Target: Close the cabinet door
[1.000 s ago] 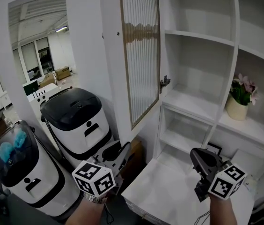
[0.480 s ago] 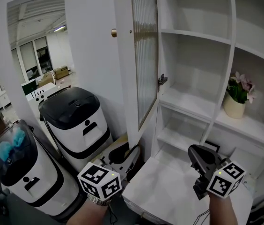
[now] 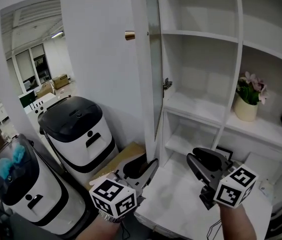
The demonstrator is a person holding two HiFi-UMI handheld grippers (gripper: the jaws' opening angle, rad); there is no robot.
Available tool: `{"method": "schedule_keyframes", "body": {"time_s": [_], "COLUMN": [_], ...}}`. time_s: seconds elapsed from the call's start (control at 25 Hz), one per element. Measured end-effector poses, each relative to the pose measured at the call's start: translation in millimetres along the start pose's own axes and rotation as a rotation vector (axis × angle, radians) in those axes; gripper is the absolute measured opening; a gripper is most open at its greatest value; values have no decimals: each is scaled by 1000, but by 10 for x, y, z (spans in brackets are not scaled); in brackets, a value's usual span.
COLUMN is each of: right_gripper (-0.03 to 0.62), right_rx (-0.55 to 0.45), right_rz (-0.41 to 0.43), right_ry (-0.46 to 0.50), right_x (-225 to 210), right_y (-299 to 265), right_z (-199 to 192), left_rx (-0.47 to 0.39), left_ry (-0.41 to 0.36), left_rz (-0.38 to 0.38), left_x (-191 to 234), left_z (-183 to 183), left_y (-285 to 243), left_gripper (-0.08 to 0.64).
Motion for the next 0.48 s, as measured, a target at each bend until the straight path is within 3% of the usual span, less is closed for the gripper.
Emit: {"method": "schedule_keyframes", "body": {"time_s": [0.48], "right_gripper": [121], "right_rx": [-3], "right_rz": [71], "right_ry": [17], "right_x": [228], "right_y": [-229], "right_z": [62], "left_rx": [14], "left_ry": [6], "left_rz": [-132], "left_x": [-323], "left_z": [-42], "left_y": [-251], "left_gripper": [137]}}
Point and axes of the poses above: the fingertips, and each gripper's own axes: y backward along the fingers, x to its left, z out of its top, the point moved 2 cm from there along y, backward along the fingers, and after that the axes turned 1 degree about x, right-handed, at the moved point
